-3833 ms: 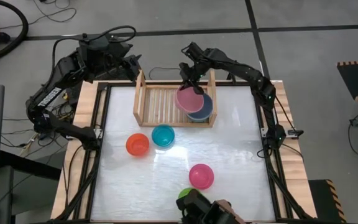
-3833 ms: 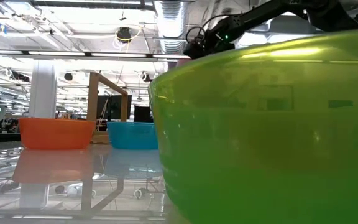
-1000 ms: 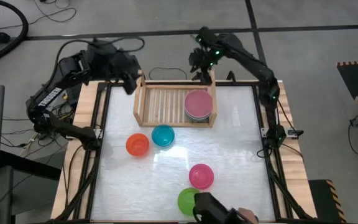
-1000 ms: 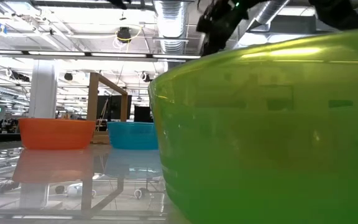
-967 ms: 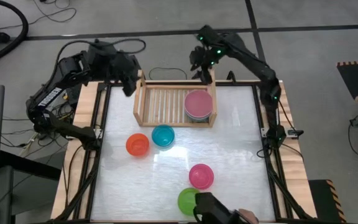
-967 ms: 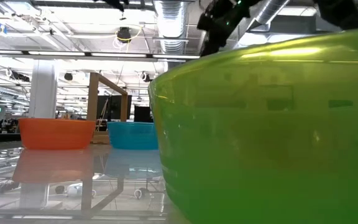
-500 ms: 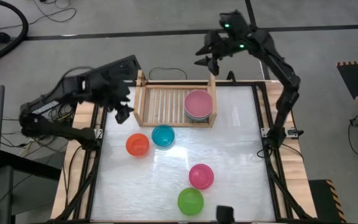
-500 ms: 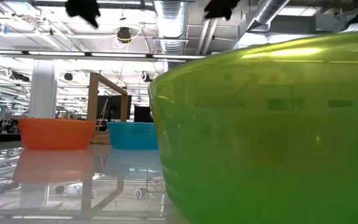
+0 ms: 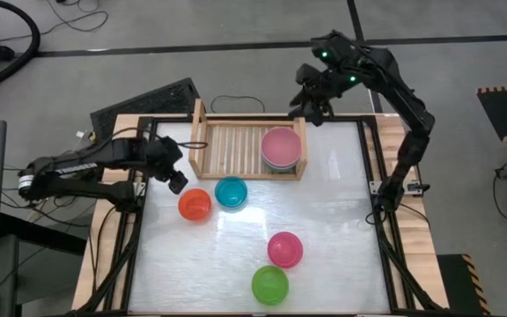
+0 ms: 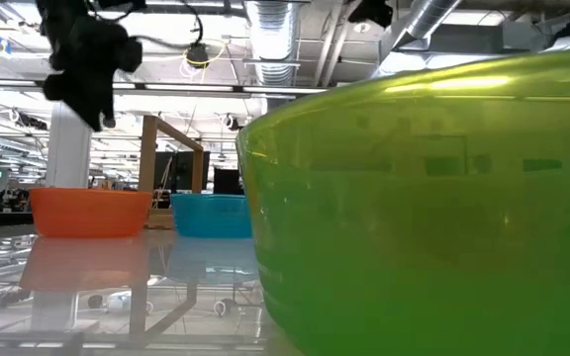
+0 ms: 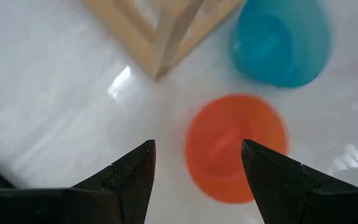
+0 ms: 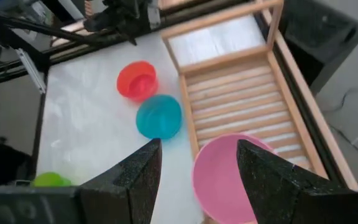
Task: Place and stack bowls onto a shelf
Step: Put the light orange bowl on the shelf
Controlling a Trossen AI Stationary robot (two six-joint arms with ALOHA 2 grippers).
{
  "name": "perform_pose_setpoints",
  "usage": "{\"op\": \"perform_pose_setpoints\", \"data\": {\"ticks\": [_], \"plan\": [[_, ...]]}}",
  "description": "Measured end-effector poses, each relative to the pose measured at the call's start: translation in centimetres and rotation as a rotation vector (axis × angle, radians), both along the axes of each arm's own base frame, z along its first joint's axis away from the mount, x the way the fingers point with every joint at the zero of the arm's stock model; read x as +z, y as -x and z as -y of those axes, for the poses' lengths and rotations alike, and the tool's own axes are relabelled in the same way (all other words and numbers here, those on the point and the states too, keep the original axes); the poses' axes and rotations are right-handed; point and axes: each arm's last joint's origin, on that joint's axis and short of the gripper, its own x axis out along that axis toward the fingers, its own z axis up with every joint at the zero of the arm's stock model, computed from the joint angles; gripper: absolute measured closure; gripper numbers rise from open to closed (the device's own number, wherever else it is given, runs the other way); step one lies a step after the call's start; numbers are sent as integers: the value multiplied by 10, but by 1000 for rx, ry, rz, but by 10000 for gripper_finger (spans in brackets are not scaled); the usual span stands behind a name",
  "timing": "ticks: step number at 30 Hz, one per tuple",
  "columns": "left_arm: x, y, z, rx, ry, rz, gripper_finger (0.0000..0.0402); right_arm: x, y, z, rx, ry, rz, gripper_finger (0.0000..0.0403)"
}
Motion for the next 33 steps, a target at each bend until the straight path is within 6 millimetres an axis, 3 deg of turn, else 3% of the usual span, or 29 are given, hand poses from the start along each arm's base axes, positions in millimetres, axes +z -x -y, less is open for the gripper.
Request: {"op": "perform_pose_setpoints", "data": {"ticks": [6, 10, 16, 25, 29, 33], "plan": [[-39, 1, 0, 102, 62, -104, 180, -12, -19, -7, 37, -14, -46, 170], [-63, -1, 2, 114, 144, -63, 180, -16, -25, -8, 40, -18, -68, 170], [-74, -3, 5, 103, 146, -32, 180, -16, -23, -6, 27, -12, -73, 170], [-95, -4, 24, 55, 163, -30, 181, -17, -17, 3, 1, -15, -85, 170], [-95, -6, 29, 49, 134, -11, 218, -17, -17, 3, 14, -2, -85, 170], [-97, -6, 33, 31, 110, -39, 302, -17, -17, 3, 14, -2, -85, 170]]}}
